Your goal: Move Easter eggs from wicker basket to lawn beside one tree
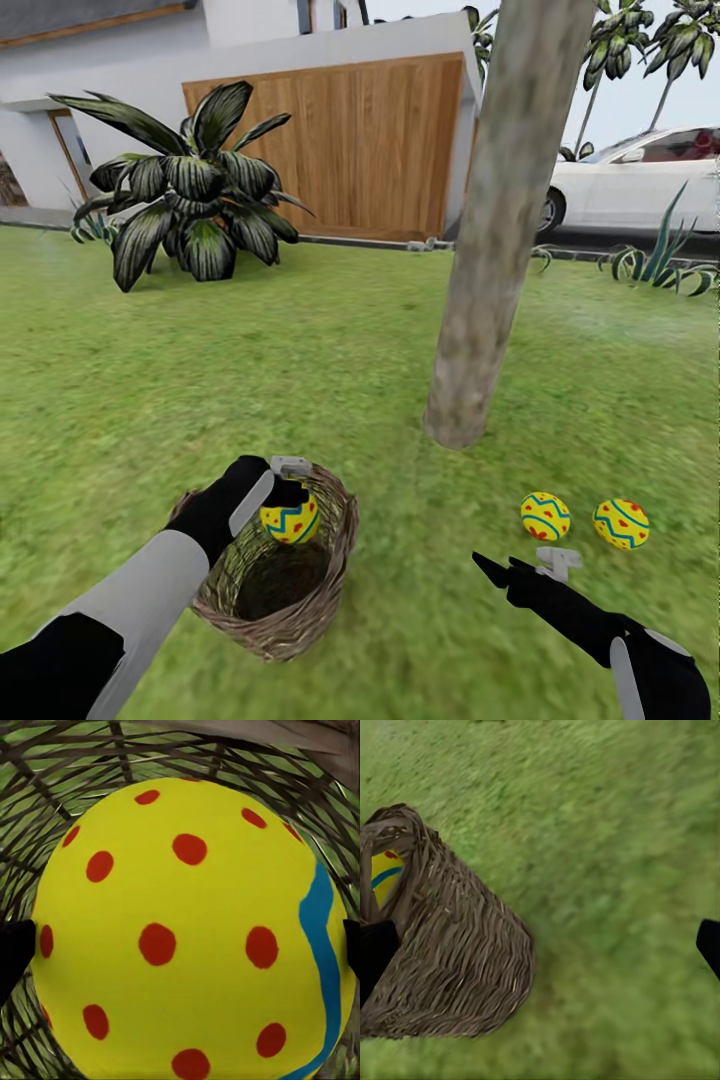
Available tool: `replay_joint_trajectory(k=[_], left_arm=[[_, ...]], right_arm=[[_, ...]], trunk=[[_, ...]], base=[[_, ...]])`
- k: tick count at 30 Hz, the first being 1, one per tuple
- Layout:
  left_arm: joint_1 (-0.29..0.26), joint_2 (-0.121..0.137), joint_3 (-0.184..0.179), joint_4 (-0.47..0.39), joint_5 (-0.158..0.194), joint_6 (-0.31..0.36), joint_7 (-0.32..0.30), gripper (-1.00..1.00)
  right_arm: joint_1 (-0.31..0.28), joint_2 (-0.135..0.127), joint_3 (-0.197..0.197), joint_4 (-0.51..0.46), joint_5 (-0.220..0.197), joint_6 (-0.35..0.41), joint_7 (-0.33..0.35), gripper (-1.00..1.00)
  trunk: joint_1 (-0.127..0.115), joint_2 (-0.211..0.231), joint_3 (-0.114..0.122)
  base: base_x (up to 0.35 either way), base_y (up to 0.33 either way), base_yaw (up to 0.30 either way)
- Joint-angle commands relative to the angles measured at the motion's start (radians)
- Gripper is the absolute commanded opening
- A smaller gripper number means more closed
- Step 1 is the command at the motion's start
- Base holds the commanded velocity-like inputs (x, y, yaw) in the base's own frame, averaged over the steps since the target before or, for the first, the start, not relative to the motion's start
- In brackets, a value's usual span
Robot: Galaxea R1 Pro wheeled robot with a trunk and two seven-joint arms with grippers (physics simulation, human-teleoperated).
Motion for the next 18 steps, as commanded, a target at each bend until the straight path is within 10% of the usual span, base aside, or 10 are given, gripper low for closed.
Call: replay_joint_trajectory(k=[1,9,18], left_arm=[[-0.001,0.001,-0.004,-0.001,0.010,0.006,0.009,-1.00],[-0.001,0.000,0.060,-0.032,0.009,0.020,0.092,-1.00],[0.062,0.001,0.090,-0.400,0.007,0.063,0.263,-1.00]], right_arm=[[-0.001,0.001,-0.003,-0.001,-0.003,0.008,0.003,1.00],[-0.001,0.001,-0.003,0.000,-0.002,0.008,0.003,1.00],[-0.001,0.002,-0.003,0.001,-0.004,0.008,0.003,1.00]], trunk=[[-0.001,0.000,0.003],[-0.004,0.002,0.034],[-0.008,0.004,0.069]], base=[[-0.188,0.000,0.000],[-0.089,0.000,0.000],[-0.002,0.000,0.000]])
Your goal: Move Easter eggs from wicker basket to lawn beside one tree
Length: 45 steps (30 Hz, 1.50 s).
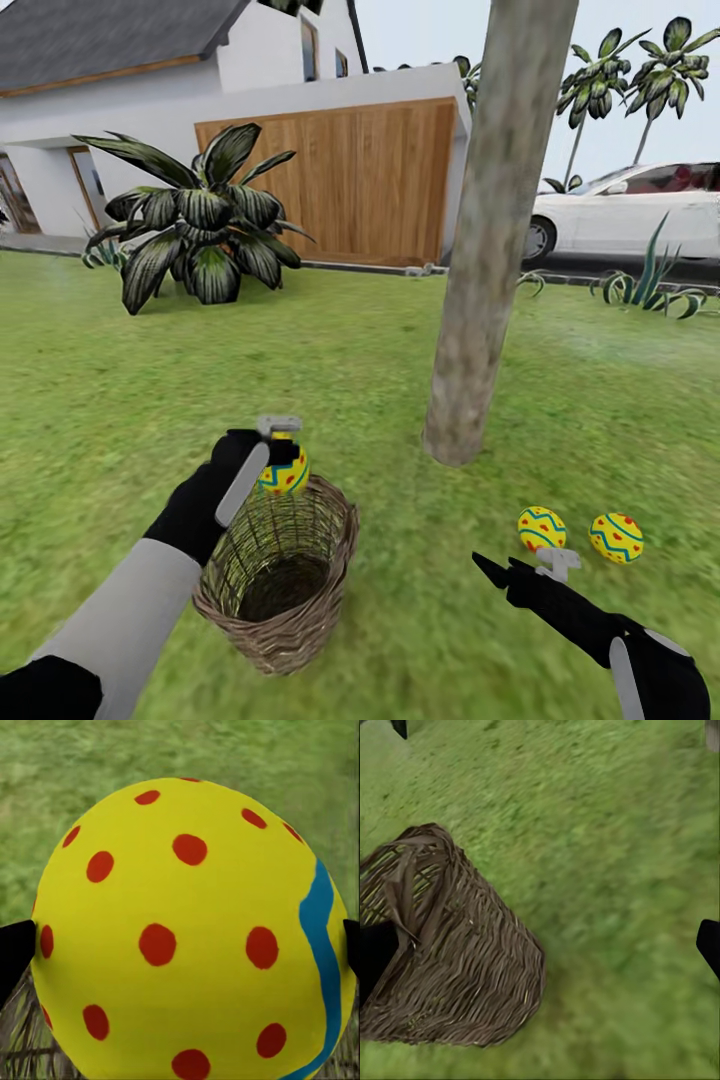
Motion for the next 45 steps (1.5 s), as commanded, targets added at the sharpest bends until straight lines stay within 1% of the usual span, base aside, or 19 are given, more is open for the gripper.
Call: replay_joint_trajectory(k=[1,5,7,10,13,18,22,30,36,38,43,45], left_arm=[[0.019,0.000,-0.002,-0.051,0.008,0.012,0.024,-1.00],[0.092,-0.001,-0.006,-0.228,0.002,0.045,0.056,-1.00],[0.111,-0.002,-0.009,-0.273,0.000,0.049,0.061,-1.00],[0.121,-0.006,-0.013,-0.296,0.000,0.051,0.064,-1.00],[0.124,-0.007,-0.013,-0.302,-0.001,0.049,0.068,-1.00],[0.125,-0.008,-0.014,-0.301,0.000,0.043,0.152,-1.00],[0.125,-0.009,-0.015,-0.297,0.000,0.040,0.176,-1.00],[0.126,-0.009,-0.015,-0.290,-0.004,0.040,0.181,-1.00],[0.125,-0.009,-0.015,-0.283,-0.005,0.039,0.177,-1.00],[0.125,-0.009,-0.016,-0.264,-0.006,0.038,0.177,-1.00],[0.125,-0.009,-0.016,-0.202,-0.007,0.031,0.174,-1.00],[0.125,-0.009,-0.016,-0.164,-0.007,0.025,0.174,-1.00]], right_arm=[[-0.001,0.001,-0.003,-0.001,-0.003,0.008,0.003,1.00],[-0.001,0.001,-0.003,-0.001,-0.004,0.008,0.003,1.00],[-0.001,0.001,-0.003,-0.001,-0.003,0.008,0.003,1.00],[-0.001,0.001,-0.003,-0.001,-0.004,0.008,0.003,1.00],[-0.001,0.001,-0.003,-0.001,-0.005,0.008,0.003,1.00],[-0.001,0.000,-0.003,-0.001,-0.004,0.008,0.003,1.00],[-0.001,0.001,-0.003,-0.001,-0.004,0.008,0.003,1.00],[-0.001,0.002,-0.003,-0.001,-0.003,0.008,0.003,1.00],[-0.001,0.002,-0.001,-0.001,-0.006,0.008,0.003,1.00],[-0.001,0.002,0.000,-0.001,-0.003,0.009,0.003,1.00],[-0.001,0.002,-0.001,-0.002,-0.009,0.008,0.003,1.00],[-0.001,0.002,-0.001,-0.002,-0.010,0.008,0.003,1.00]], trunk=[[-0.001,0.000,0.003],[-0.002,0.001,0.018],[-0.003,0.001,0.026],[-0.003,0.001,0.027],[-0.003,0.001,0.029],[-0.003,0.001,0.034],[-0.003,0.001,0.039],[-0.003,0.001,0.048],[-0.003,0.001,0.050],[-0.003,0.001,0.050],[-0.003,0.001,0.050],[-0.003,0.001,0.050]], base=[[0.000,0.000,0.000],[0.000,0.000,0.000],[0.000,0.000,0.000],[0.000,0.000,-0.024],[0.000,-0.002,-0.130],[-0.024,-0.160,-0.202],[-0.007,-0.267,-0.214],[-0.001,-0.296,-0.209],[0.000,-0.311,-0.059],[0.000,-0.312,-0.008],[0.017,-0.312,-0.002],[0.086,-0.312,0.000]])
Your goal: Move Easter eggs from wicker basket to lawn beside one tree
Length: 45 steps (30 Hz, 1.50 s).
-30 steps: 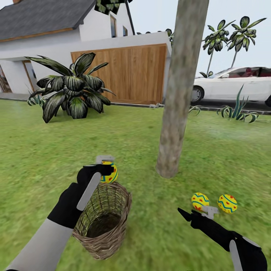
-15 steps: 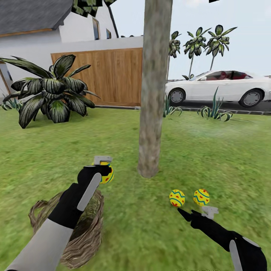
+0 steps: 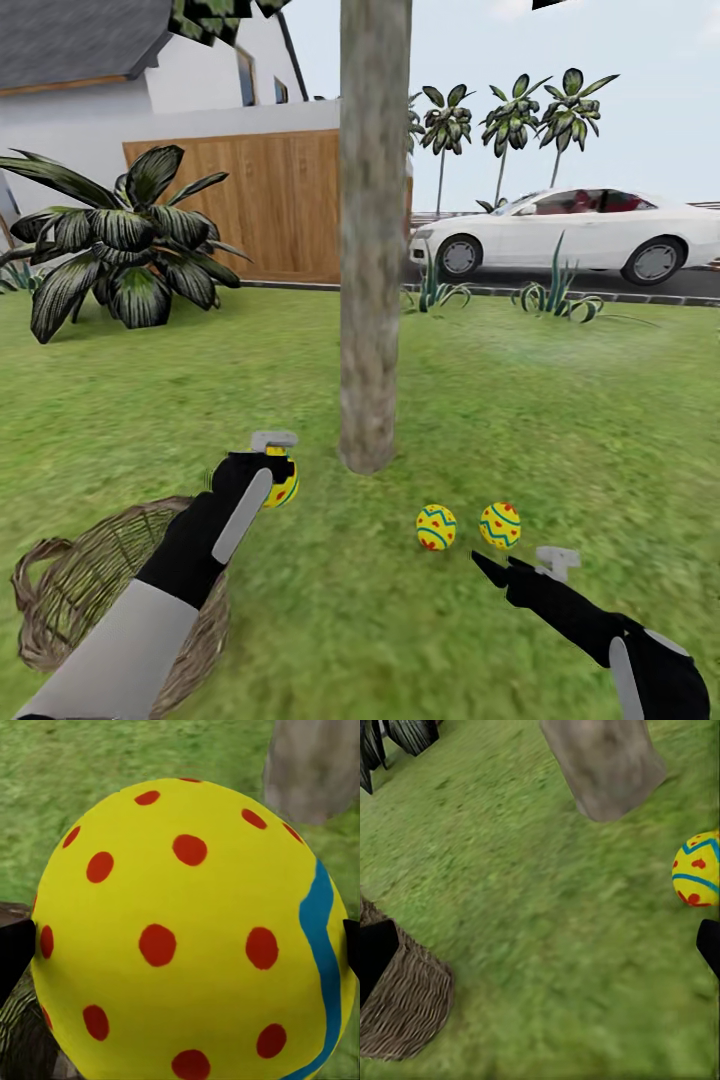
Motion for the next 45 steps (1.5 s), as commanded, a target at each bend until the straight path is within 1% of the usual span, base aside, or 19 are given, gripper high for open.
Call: replay_joint_trajectory(k=[1,6,8,10,13,16,19,24,27,29,31,35,45], left_arm=[[-0.001,0.000,-0.002,0.027,0.009,-0.003,0.009,-1.00],[-0.003,-0.006,-0.002,0.200,0.013,-0.065,0.003,-1.00],[-0.003,-0.010,-0.002,0.257,0.015,-0.091,-0.010,-1.00],[-0.006,-0.013,-0.002,0.306,0.016,-0.109,-0.046,-1.00],[-0.012,-0.022,-0.002,0.385,0.018,-0.120,-0.120,-1.00],[-0.014,-0.029,-0.002,0.434,0.020,-0.127,-0.168,-1.00],[-0.015,-0.031,-0.001,0.453,0.024,-0.139,-0.186,-1.00],[-0.016,-0.032,0.000,0.467,0.023,-0.143,-0.193,-1.00],[-0.027,-0.033,0.000,0.512,0.024,-0.144,-0.198,-1.00],[-0.035,-0.033,0.000,0.547,0.026,-0.145,-0.216,-1.00],[-0.039,-0.033,-0.001,0.562,0.027,-0.145,-0.232,-1.00],[-0.040,-0.032,-0.001,0.572,0.029,-0.145,-0.242,-1.00],[-0.041,-0.032,0.001,0.576,0.028,-0.142,-0.245,-1.00]], right_arm=[[-0.001,0.001,-0.002,0.000,-0.005,0.008,0.003,1.00],[-0.001,0.001,-0.003,-0.001,-0.005,0.008,0.004,1.00],[-0.001,0.001,-0.002,-0.001,-0.005,0.008,0.005,1.00],[-0.001,0.001,-0.002,-0.001,-0.005,0.008,0.005,1.00],[-0.001,0.001,-0.001,-0.001,-0.005,0.008,0.005,1.00],[-0.001,0.001,-0.001,0.000,-0.005,0.008,0.005,1.00],[-0.001,0.001,-0.001,0.000,-0.005,0.008,0.005,1.00],[-0.001,0.001,-0.001,0.000,-0.005,0.008,0.004,1.00],[-0.001,0.001,-0.001,0.000,-0.005,0.008,0.004,1.00],[-0.001,0.001,-0.001,0.000,-0.005,0.008,0.005,1.00],[-0.001,0.001,-0.001,0.000,-0.005,0.008,0.004,1.00],[-0.001,0.001,-0.001,0.000,-0.004,0.008,0.004,1.00],[-0.001,0.001,-0.002,-0.001,-0.005,0.008,0.005,1.00]], trunk=[[0.000,0.000,-0.001],[0.000,0.000,-0.001],[0.000,0.000,-0.001],[0.000,0.000,-0.001],[0.000,0.000,-0.001],[0.000,0.000,-0.001],[0.000,0.000,-0.001],[0.000,0.000,-0.001],[0.000,0.000,-0.001],[0.000,0.000,-0.001],[0.000,0.000,-0.001],[0.000,0.000,-0.001],[0.000,0.000,-0.001]], base=[[0.112,-0.311,0.000],[0.138,-0.308,0.000],[0.151,-0.304,0.000],[0.157,-0.302,0.000],[0.171,-0.297,0.000],[0.178,-0.294,0.000],[0.187,-0.287,0.000],[0.207,-0.264,0.000],[0.224,-0.187,0.000],[0.215,-0.172,0.000],[0.218,-0.199,0.000],[0.222,-0.224,0.000],[0.241,-0.221,0.000]])
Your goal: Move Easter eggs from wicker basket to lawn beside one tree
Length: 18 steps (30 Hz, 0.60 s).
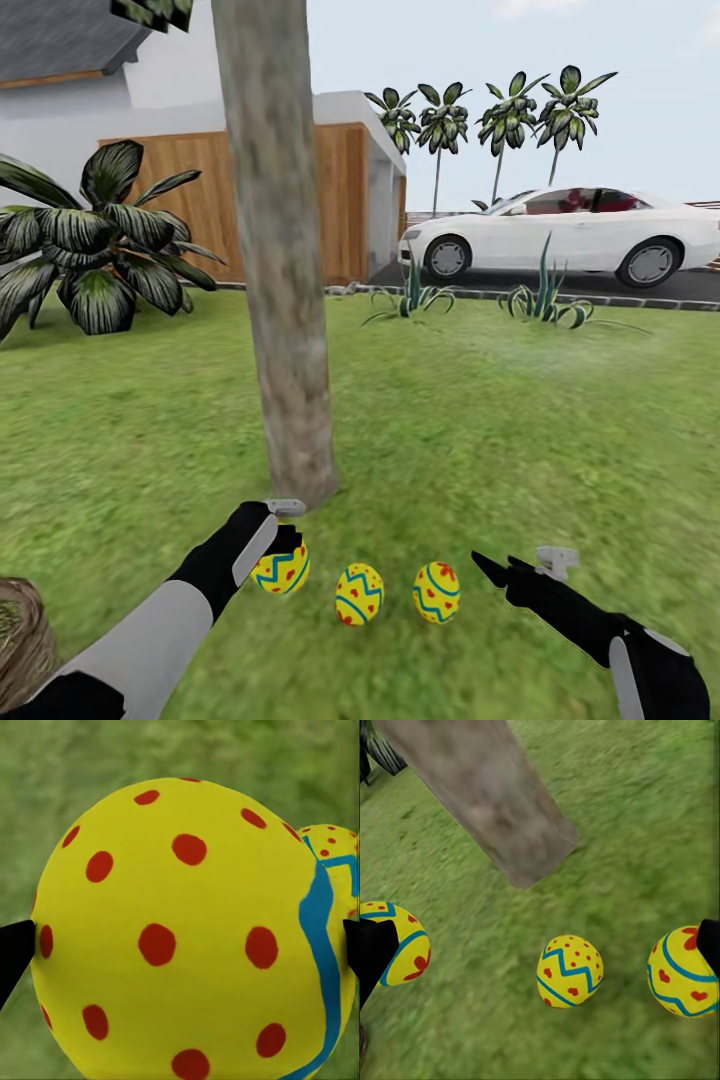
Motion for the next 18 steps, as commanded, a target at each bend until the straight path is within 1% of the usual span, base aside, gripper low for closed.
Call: replay_joint_trajectory(k=[1,7,11,18], left_arm=[[-0.001,0.001,-0.003,-0.001,0.010,0.003,0.009,-1.00],[-0.001,0.001,0.002,-0.001,0.010,0.003,0.009,-1.00],[-0.001,0.001,0.002,-0.001,0.010,0.004,0.009,-1.00],[-0.001,0.001,0.003,-0.001,0.012,0.002,0.009,-1.00]], right_arm=[[-0.001,0.001,-0.003,0.000,-0.004,0.008,0.003,1.00],[-0.001,0.001,-0.003,-0.001,-0.005,0.008,0.004,1.00],[-0.001,0.001,-0.002,-0.001,0.000,0.009,0.002,1.00],[-0.001,0.001,-0.004,-0.001,-0.003,0.008,0.003,1.00]], trunk=[[0.000,0.000,-0.001],[0.000,0.000,-0.001],[0.000,0.000,-0.001],[0.000,0.000,-0.001]], base=[[0.251,-0.103,0.000],[0.217,-0.028,0.000],[0.037,-0.002,0.000],[0.003,0.000,0.000]])
